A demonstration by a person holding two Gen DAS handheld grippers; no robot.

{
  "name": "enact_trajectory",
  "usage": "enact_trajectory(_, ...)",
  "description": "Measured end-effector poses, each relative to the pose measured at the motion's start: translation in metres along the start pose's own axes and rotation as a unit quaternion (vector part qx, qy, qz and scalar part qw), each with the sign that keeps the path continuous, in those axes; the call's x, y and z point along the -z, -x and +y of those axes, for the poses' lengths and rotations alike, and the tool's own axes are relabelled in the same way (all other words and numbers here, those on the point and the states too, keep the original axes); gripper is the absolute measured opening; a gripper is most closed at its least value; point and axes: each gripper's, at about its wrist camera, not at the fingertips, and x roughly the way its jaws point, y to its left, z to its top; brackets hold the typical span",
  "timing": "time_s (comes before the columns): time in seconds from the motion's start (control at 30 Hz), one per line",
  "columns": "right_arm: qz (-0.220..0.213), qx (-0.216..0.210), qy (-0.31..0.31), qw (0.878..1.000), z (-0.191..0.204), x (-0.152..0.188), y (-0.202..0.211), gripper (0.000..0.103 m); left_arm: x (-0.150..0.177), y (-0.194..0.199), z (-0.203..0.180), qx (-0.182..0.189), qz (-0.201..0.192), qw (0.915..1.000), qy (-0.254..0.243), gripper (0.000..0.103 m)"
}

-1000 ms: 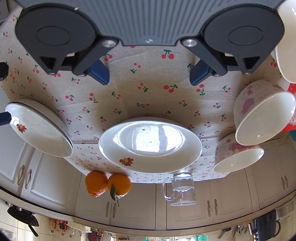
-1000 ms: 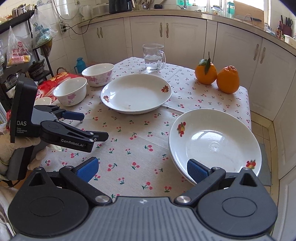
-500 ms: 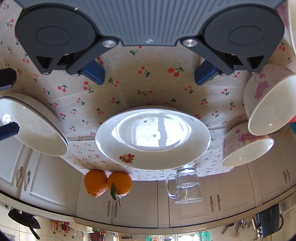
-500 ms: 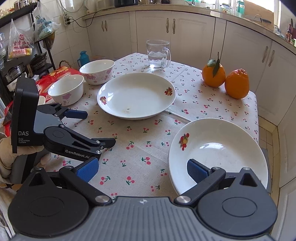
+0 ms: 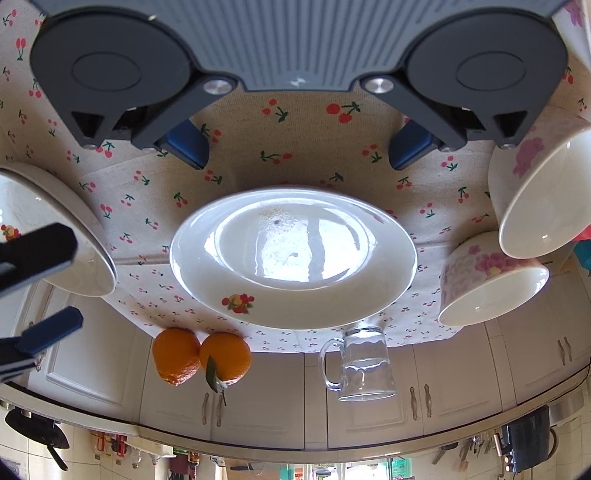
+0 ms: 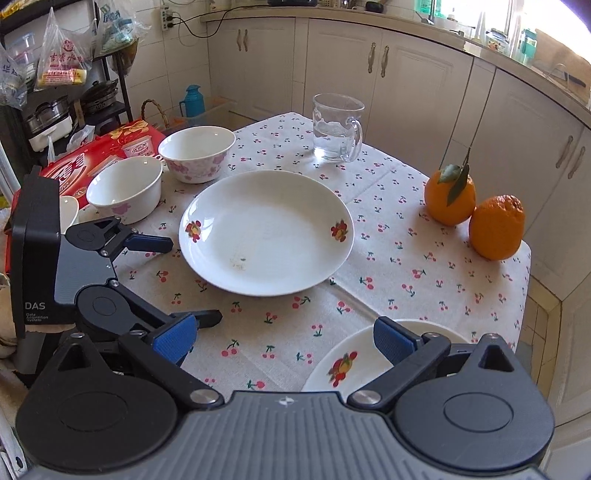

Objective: Organize plates and bowls
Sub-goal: 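Move the right tool to the white flowered plate and grasp its rim, then lift the flowered plate with the right tool and carry it over the plate stack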

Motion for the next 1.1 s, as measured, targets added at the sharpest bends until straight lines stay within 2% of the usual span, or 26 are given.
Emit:
enact_trajectory(0.33, 0.03, -0.049, 0.042, 0.998, -0.019, -0.046, -0.049, 0.103, -0.005, -0.006, 0.002, 0.008, 0.0, 0.9999, -0.008, 0.103)
enact_trajectory(0.63, 0.066, -0.069, 0.029, 0.995, -0.046, -0.072, -0.105, 0.103, -0.006, -0.005, 0.001, 0.01, -0.004, 0.9998, -0.017, 0.102)
enact_trajectory(0.9, 0.09, -0.101, 0.037, 0.99, -0.061, -0.091, -0.149, 0.102, -0.008, -0.004, 0.001, 0.008, -0.012, 0.9995, -0.029, 0.096)
enact_trajectory(1.1, 0.096, -0.134, 0.038, 0.986, -0.069, -0.099, -0.167, 0.091, -0.011, -0.008, 0.004, 0.01, -0.013, 0.9996, -0.025, 0.092)
